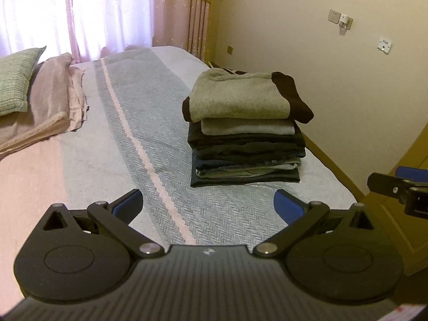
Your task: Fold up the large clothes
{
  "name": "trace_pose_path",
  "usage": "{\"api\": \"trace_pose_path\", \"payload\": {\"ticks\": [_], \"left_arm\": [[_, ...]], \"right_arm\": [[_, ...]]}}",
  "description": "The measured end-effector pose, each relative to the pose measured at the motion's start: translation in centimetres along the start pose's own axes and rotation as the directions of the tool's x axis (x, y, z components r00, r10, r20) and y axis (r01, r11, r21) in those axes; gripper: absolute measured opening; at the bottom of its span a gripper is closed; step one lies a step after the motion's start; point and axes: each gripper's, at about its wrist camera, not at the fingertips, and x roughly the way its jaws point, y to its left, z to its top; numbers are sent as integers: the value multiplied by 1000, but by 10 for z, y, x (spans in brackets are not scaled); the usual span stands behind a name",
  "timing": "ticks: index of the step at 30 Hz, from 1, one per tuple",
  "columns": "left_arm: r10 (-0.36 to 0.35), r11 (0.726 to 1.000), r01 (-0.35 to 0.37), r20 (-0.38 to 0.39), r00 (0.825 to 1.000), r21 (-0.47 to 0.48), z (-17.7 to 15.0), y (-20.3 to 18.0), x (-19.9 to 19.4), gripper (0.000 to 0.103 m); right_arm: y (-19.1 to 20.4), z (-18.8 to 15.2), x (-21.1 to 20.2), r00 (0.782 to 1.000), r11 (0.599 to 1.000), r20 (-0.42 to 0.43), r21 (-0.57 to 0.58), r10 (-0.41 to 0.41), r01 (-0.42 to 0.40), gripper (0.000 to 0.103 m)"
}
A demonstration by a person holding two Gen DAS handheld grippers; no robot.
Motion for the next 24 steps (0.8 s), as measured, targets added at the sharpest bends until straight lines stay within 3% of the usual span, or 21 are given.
{"api": "trace_pose_path", "payload": {"ticks": [12, 24], "left_arm": [[52, 999, -52, -13, 999, -16, -1, -19, 4, 102], [56, 998, -57, -22, 998, -6, -2, -27, 6, 102]], "right_arm": [[-15, -1, 0, 1000, 1000, -16, -6, 23, -23, 73], [-19, 1, 0, 999, 1000, -24, -13, 25, -25, 74]]}}
